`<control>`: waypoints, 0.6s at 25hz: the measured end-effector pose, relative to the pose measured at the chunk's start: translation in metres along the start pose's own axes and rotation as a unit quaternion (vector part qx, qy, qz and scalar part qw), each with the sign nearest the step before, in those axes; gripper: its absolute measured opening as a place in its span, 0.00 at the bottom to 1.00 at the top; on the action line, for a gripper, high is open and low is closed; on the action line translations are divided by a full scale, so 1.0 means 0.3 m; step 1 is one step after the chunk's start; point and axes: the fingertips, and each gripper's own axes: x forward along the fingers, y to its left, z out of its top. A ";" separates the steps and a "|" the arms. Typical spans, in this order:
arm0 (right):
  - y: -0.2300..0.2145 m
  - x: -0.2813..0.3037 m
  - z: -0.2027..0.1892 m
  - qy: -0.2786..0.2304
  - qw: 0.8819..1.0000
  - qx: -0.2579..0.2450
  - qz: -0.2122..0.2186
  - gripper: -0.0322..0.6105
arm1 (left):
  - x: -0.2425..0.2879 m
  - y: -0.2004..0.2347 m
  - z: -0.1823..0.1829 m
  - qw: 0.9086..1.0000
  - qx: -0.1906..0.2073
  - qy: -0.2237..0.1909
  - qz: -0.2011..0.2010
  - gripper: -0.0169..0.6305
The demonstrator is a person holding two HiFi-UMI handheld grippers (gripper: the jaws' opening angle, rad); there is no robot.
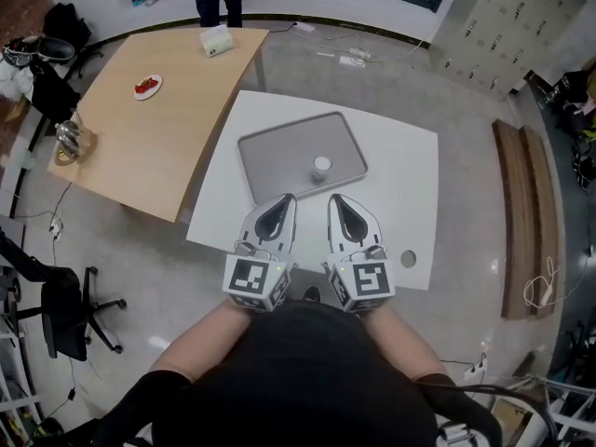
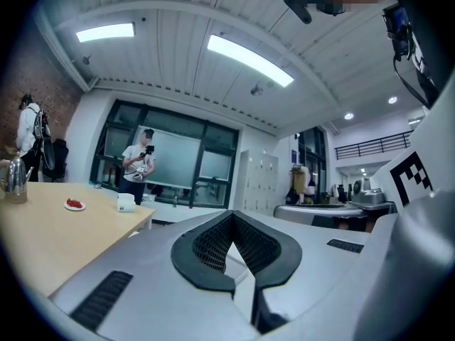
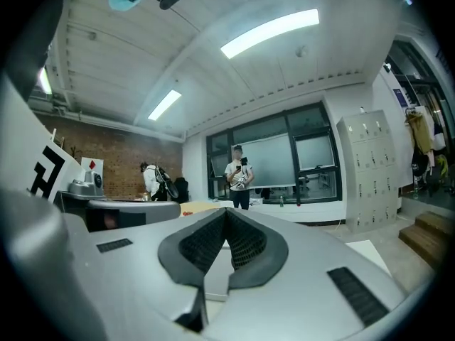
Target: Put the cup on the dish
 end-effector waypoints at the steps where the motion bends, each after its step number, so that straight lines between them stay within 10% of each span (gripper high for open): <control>1: 0.012 -0.016 -0.004 0.003 1.000 -0.003 0.003 0.07 | -0.011 -0.014 -0.003 1.000 0.000 0.001 -0.003 0.03; 15: 0.064 -0.090 -0.011 0.005 1.000 -0.010 0.007 0.07 | -0.052 -0.071 -0.025 1.000 0.000 0.019 -0.013 0.03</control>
